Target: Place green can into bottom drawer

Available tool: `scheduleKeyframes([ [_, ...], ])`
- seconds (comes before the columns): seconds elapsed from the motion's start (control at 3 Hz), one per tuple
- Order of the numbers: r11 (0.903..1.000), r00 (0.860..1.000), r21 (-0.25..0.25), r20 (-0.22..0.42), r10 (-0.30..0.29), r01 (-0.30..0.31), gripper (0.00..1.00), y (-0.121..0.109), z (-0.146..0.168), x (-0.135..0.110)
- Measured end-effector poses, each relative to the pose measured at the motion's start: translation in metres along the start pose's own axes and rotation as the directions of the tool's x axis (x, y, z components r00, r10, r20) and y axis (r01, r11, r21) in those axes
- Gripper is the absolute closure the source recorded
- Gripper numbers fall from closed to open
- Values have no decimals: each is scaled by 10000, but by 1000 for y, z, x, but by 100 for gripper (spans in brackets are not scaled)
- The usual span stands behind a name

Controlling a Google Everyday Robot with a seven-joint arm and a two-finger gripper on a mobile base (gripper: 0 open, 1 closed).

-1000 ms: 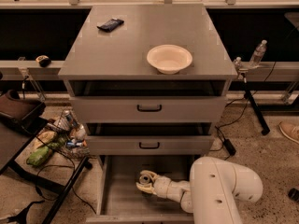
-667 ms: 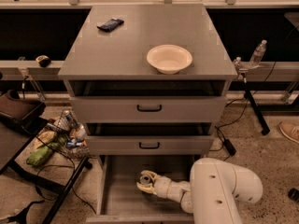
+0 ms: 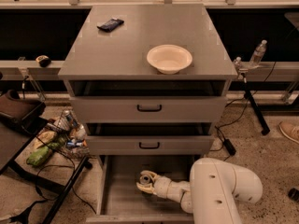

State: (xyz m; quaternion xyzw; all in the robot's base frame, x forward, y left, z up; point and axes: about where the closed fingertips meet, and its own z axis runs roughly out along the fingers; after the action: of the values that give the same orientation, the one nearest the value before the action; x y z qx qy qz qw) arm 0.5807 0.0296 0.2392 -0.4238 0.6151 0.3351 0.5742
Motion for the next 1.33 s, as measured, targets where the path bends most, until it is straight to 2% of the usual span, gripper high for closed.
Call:
scheduleKeyframes([
  [0.67,10000,10000,-1,0,0,0,8,0,0,0],
  [1.0,10000,10000,-1,1,0,0,0,0,0,0],
  [1.33,10000,10000,-3,-2,0,0,0,0,0,0],
])
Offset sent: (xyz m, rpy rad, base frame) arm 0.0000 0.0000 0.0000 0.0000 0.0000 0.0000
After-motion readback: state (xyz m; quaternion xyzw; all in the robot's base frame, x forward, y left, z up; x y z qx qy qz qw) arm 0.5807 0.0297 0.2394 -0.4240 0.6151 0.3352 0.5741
